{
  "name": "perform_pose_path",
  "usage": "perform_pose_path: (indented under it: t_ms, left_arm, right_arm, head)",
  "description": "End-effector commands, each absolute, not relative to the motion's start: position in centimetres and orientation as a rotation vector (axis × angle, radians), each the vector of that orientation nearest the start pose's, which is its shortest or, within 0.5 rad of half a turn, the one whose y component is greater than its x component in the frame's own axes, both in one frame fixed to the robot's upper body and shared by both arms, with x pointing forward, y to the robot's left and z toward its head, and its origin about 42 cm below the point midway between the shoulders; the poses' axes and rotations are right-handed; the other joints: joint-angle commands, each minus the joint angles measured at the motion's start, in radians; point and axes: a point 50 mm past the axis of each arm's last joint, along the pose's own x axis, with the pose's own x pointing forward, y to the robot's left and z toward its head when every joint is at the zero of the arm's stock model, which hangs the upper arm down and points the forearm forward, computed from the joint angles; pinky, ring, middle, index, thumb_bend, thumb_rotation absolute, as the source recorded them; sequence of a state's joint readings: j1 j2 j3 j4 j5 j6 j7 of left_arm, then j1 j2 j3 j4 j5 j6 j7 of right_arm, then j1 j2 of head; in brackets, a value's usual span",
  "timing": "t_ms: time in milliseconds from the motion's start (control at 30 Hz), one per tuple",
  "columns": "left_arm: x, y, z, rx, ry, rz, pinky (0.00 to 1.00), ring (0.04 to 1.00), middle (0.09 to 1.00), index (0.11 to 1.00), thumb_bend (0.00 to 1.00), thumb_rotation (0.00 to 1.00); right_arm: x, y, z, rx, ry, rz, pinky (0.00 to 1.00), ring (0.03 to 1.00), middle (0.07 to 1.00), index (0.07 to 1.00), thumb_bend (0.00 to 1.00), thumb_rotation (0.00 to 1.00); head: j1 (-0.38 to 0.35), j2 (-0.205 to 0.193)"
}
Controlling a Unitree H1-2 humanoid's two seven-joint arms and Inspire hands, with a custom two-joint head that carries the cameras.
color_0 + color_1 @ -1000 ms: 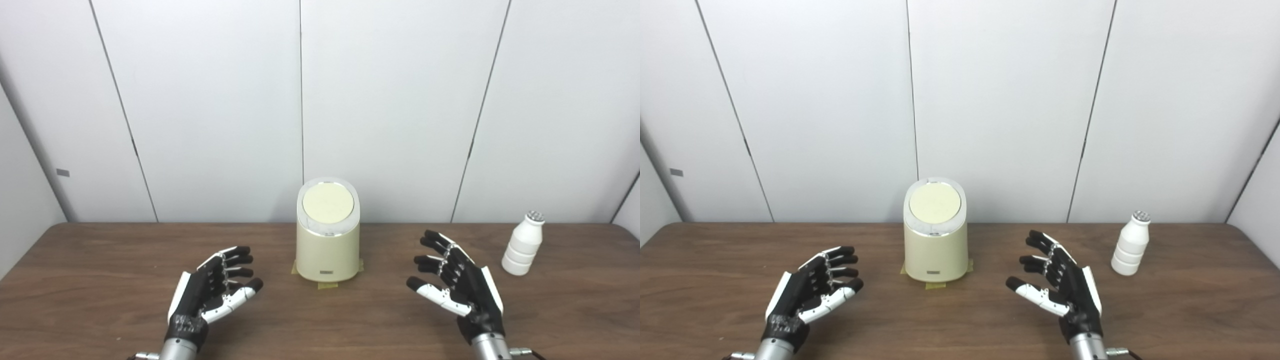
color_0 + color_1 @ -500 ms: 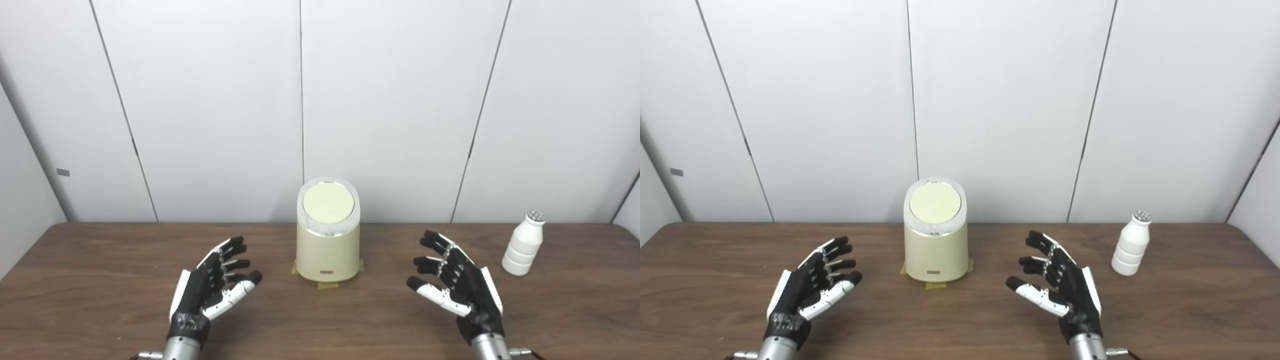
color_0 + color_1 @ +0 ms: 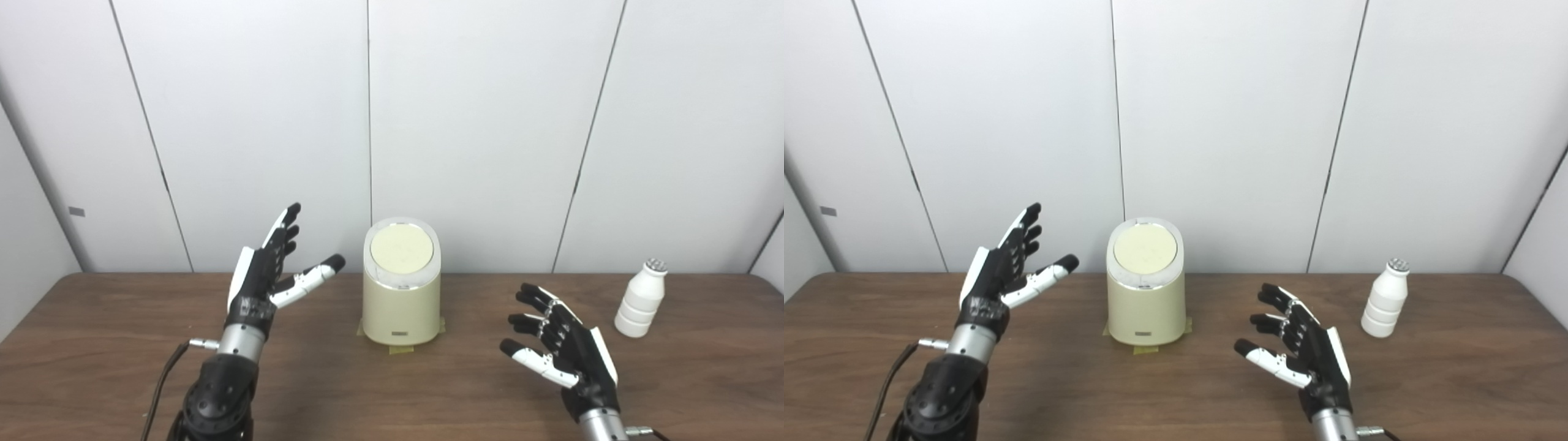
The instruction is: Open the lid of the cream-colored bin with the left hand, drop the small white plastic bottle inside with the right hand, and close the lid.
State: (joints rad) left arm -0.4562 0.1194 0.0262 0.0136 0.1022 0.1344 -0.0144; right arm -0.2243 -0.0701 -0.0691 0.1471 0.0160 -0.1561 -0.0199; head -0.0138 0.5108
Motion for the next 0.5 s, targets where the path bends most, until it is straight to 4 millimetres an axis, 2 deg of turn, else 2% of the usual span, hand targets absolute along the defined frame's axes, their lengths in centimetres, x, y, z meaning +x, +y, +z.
perform_pose_path:
  t_ms: [0,100,233,300,367,467]
  left_arm:
    - [42.8,20.6,27.3,0.236,-0.374,-0.052,0.94,0.988,1.000,1.000,0.86,0.32]
    - [44.3,19.5,28.9,0.295,-0.395,-0.040,0.96,0.999,1.000,1.000,0.87,0.30]
    - [45.5,18.2,30.1,0.355,-0.430,-0.043,0.93,1.000,1.000,1.000,0.89,0.27]
    - [46.1,17.4,30.8,0.430,-0.448,-0.028,0.89,1.000,1.000,1.000,0.91,0.29]
    - [46.8,16.8,31.0,0.488,-0.453,-0.013,0.94,1.000,1.000,1.000,0.91,0.29]
    - [47.6,16.2,31.1,0.545,-0.453,-0.004,0.94,1.000,1.000,1.000,0.90,0.28]
  right_arm:
    - [36.6,-23.8,15.8,-0.045,-0.332,-0.027,0.67,0.659,0.793,0.779,0.88,0.28]
    - [36.7,-23.8,15.7,-0.057,-0.339,-0.019,0.63,0.652,0.799,0.783,0.88,0.29]
    - [36.6,-23.7,15.9,-0.055,-0.330,-0.019,0.63,0.644,0.801,0.783,0.89,0.29]
    - [36.6,-23.6,16.0,-0.060,-0.328,-0.020,0.65,0.642,0.806,0.783,0.90,0.29]
    - [36.6,-23.6,16.1,-0.064,-0.330,-0.022,0.66,0.641,0.803,0.783,0.89,0.30]
    - [36.8,-23.7,15.8,-0.067,-0.338,-0.018,0.66,0.642,0.804,0.783,0.89,0.30]
  head:
    - [-0.001,0.001]
    - [-0.001,0.001]
    - [-0.003,0.002]
    - [-0.003,0.001]
    - [-0.002,0.001]
    - [0.002,0.002]
